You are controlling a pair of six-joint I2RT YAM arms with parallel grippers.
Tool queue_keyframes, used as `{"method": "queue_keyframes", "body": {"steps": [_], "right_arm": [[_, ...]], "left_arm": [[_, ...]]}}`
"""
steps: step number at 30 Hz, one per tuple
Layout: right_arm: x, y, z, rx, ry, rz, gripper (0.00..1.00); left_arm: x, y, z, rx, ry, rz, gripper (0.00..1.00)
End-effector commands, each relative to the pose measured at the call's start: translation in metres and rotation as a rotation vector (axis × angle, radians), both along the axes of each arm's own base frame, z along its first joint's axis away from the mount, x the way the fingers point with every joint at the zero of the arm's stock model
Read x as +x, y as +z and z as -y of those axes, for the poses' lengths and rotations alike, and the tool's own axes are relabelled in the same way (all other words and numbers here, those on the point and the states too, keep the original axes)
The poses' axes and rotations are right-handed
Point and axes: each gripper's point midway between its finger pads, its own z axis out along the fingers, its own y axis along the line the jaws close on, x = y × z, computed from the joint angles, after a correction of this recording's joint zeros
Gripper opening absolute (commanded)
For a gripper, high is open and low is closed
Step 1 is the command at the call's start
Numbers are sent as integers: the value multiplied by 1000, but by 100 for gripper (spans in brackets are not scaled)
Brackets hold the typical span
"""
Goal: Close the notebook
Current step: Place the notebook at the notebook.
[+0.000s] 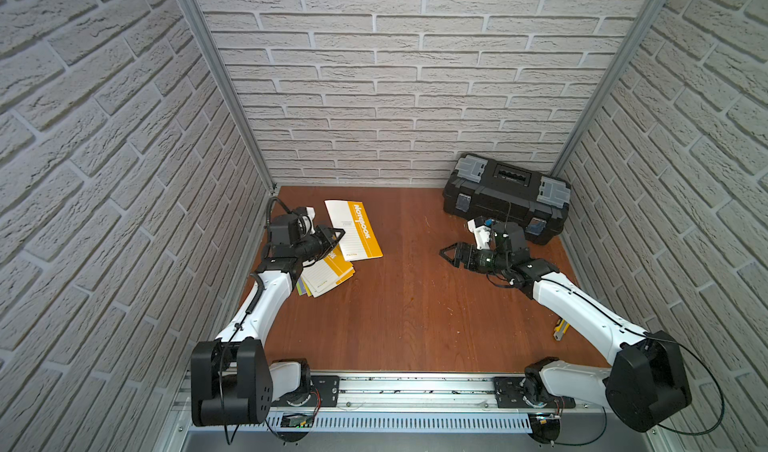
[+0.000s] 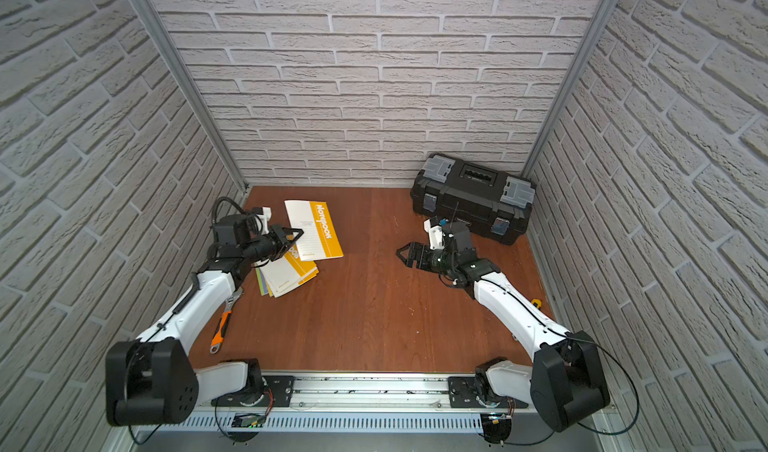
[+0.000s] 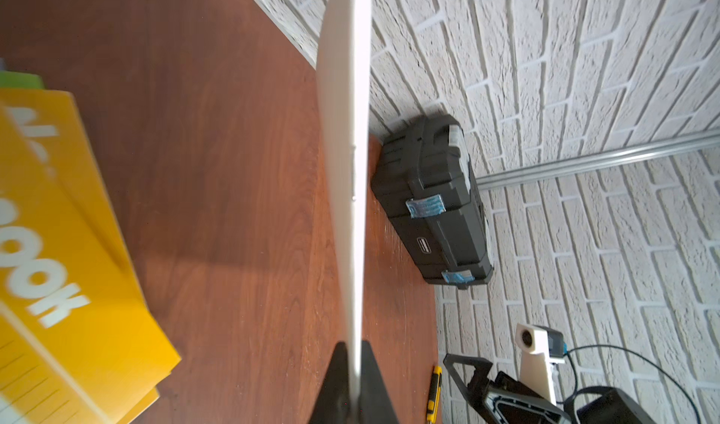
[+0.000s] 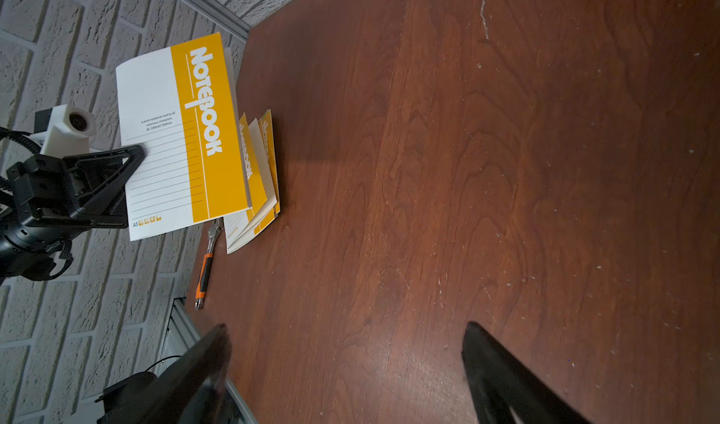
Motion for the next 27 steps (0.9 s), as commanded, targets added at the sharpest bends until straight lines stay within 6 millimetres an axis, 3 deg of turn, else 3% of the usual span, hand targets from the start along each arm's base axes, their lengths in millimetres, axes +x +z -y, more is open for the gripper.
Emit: {"method": "queue_keyframes", "body": {"steps": [1, 9, 27], "right_arm": [[-3, -5, -6, 30, 17, -1, 92], [-10, -22, -5, 31, 21, -29, 92], [-11, -37, -7, 42, 22, -55, 92]], "left_arm": [[-6, 2, -19, -3, 40, 26, 9], [-6, -32, -59, -94, 137, -30, 8], [-10, -86, -96, -60, 234, -143, 7]]}}
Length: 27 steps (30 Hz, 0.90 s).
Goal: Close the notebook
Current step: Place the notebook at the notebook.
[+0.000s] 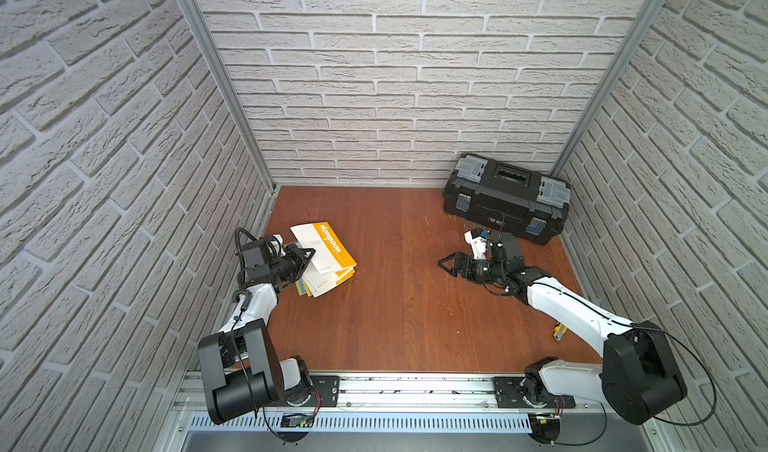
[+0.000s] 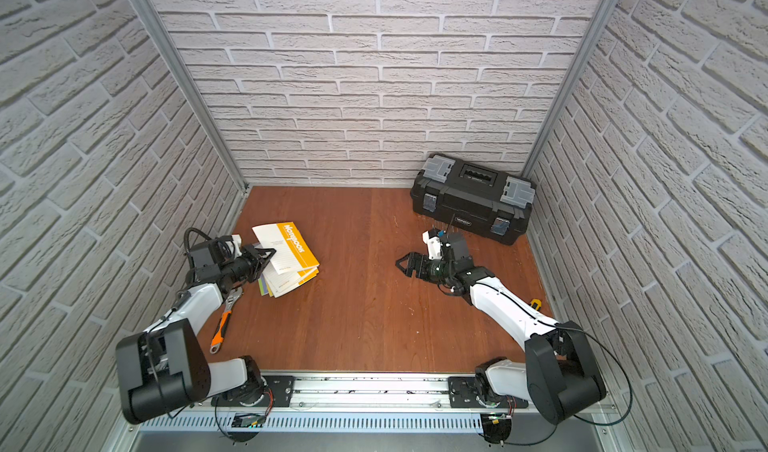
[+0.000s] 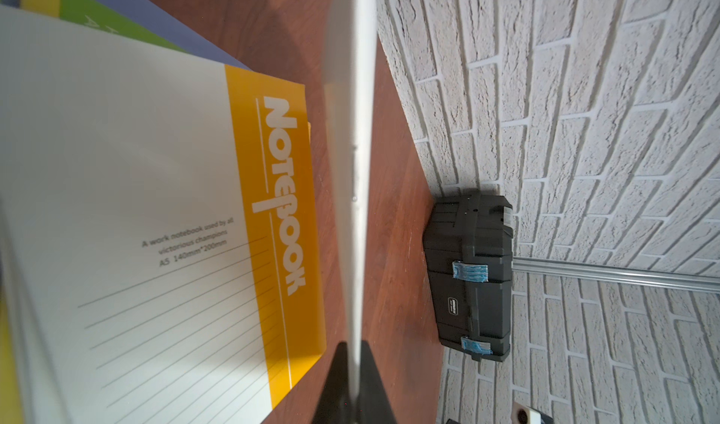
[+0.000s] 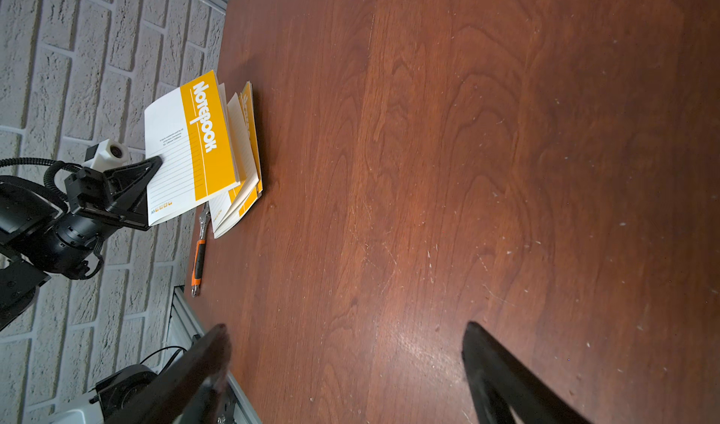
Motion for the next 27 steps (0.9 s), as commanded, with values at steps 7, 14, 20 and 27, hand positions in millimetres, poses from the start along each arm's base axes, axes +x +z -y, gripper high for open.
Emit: {"method": "queue_keyframes", "body": {"steps": [7, 14, 20, 27], "right_arm": [[-2, 2, -5, 21, 15, 22, 93], [0, 3, -8, 38, 18, 23, 93], [-3, -4, -7, 32, 23, 8, 93], [-3, -5, -8, 33, 24, 5, 93]], "left_arm": [[-11, -35, -18, 101, 37, -98, 6], [-24, -52, -31, 189, 86, -180, 12], [-31, -64, -36, 211, 104, -240, 34], [-49, -57, -52, 338, 123, -335, 56]]}}
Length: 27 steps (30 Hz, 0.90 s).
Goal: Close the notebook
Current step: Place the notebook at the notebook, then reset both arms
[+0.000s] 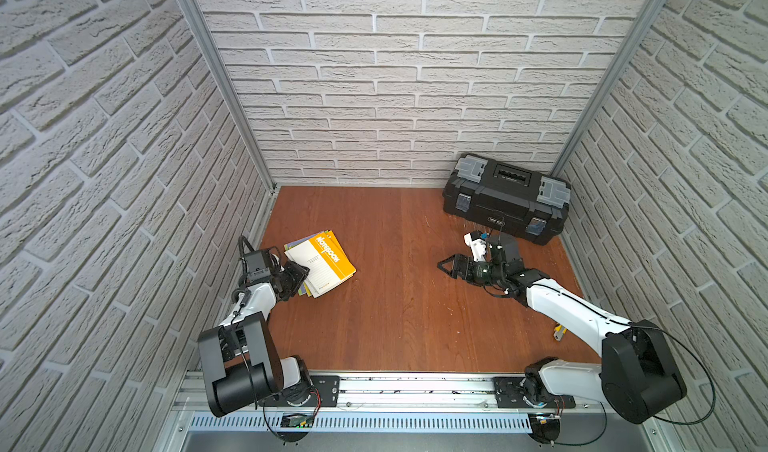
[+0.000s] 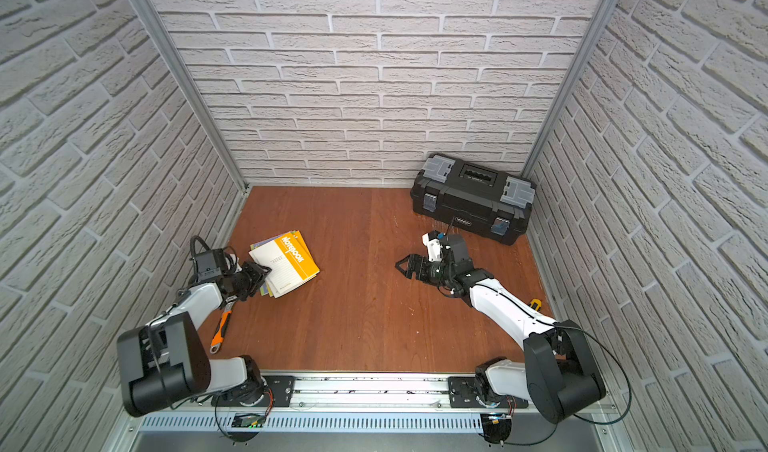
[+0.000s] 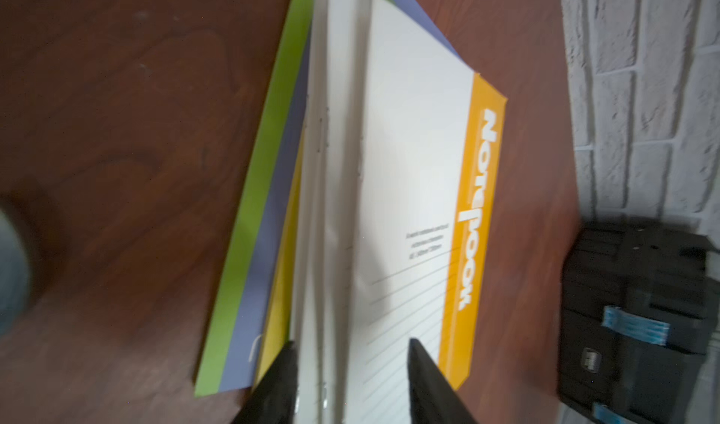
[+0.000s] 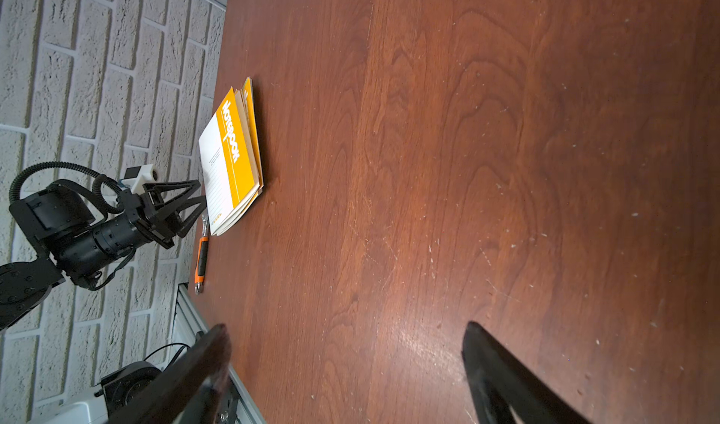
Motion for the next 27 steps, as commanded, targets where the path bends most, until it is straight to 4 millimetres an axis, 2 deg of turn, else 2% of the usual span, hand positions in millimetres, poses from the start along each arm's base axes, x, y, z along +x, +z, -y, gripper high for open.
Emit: {"method": "queue_keyframes", "body": {"steps": [1, 4, 8, 9, 11, 13, 21, 25, 27], "right_arm": [[0, 0, -7, 18, 22, 14, 93], [1, -1, -7, 21, 24, 12, 93], [1, 0, -7, 9, 28, 11, 93], [1, 0, -5, -3, 29, 10, 93], [0, 2, -3, -27, 34, 19, 93], [-1, 2, 1, -65, 39, 24, 93], [-10, 6, 21, -207, 38, 68, 96], [-14, 7, 49, -356, -19, 126, 99], [-15, 9, 67, -440, -65, 166, 100]], "left_arm": [[-10, 15, -17, 120, 9, -39, 59], [-14, 36, -22, 175, 16, -12, 64], [-10, 77, -15, 204, 7, 135, 73], [-7, 90, -10, 210, -10, 186, 96], [-4, 113, -2, 246, -54, 273, 98], [-1, 126, -1, 310, -82, 307, 98], [10, 133, -23, 496, -41, 356, 98], [11, 125, -29, 558, 27, 435, 98], [12, 119, -28, 627, 3, 459, 98]]}}
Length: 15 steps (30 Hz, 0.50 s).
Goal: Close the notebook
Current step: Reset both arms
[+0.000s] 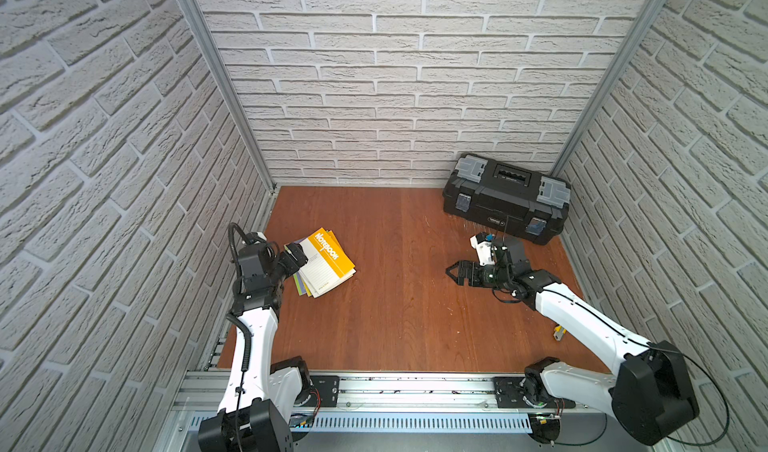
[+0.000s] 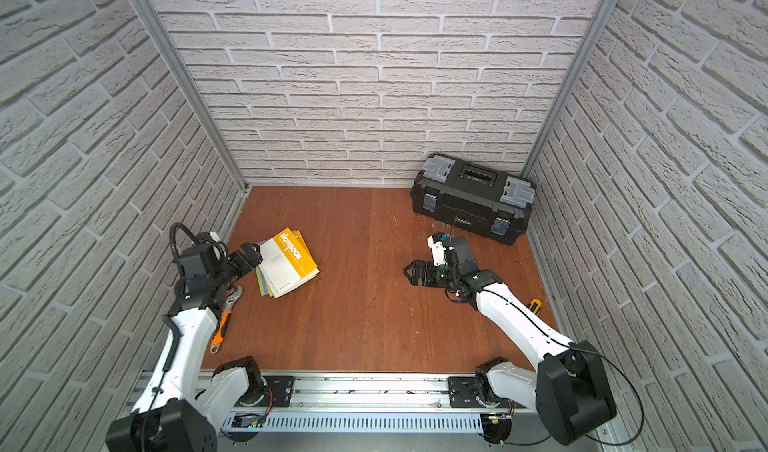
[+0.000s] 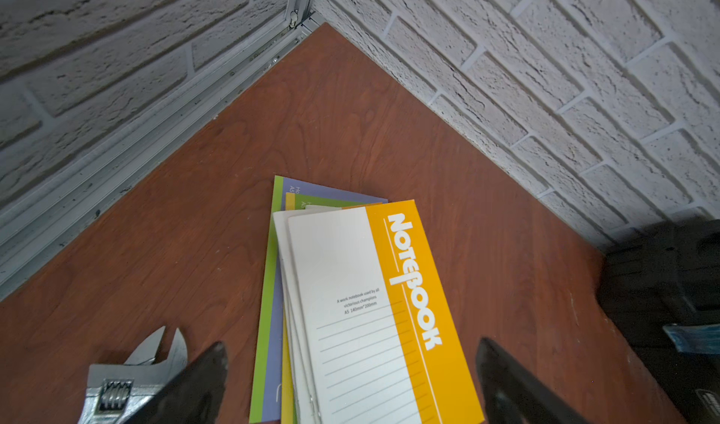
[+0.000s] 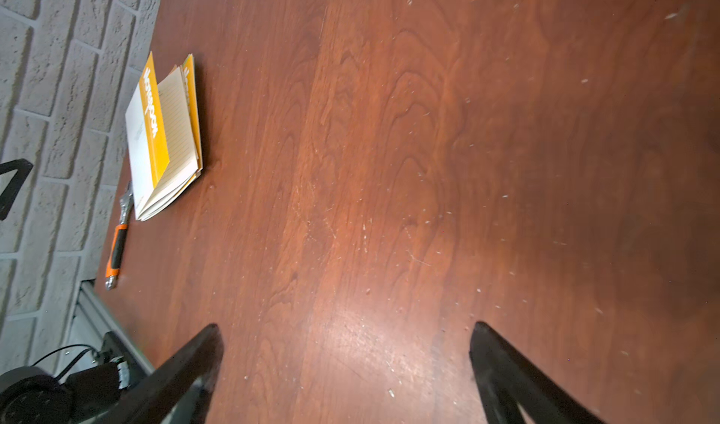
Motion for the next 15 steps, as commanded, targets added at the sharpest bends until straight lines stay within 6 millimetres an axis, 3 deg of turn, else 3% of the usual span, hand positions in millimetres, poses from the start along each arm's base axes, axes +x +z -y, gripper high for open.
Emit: {"method": "queue_keyframes", "body": {"steps": [1, 5, 9, 15], "right_arm": [[-1, 2, 37, -199, -72, 97, 100], [-1, -3, 70, -358, -148, 228, 100], [-2, -2, 106, -498, -267, 299, 99], [0, 23, 150, -644, -473, 461, 99]], "left_arm": [[12, 11, -5, 191, -5, 118, 98], [16, 2, 12, 554, -99, 47, 98], [18, -17, 12, 569, -63, 74, 98], [20, -40, 8, 569, -44, 151, 98]]}}
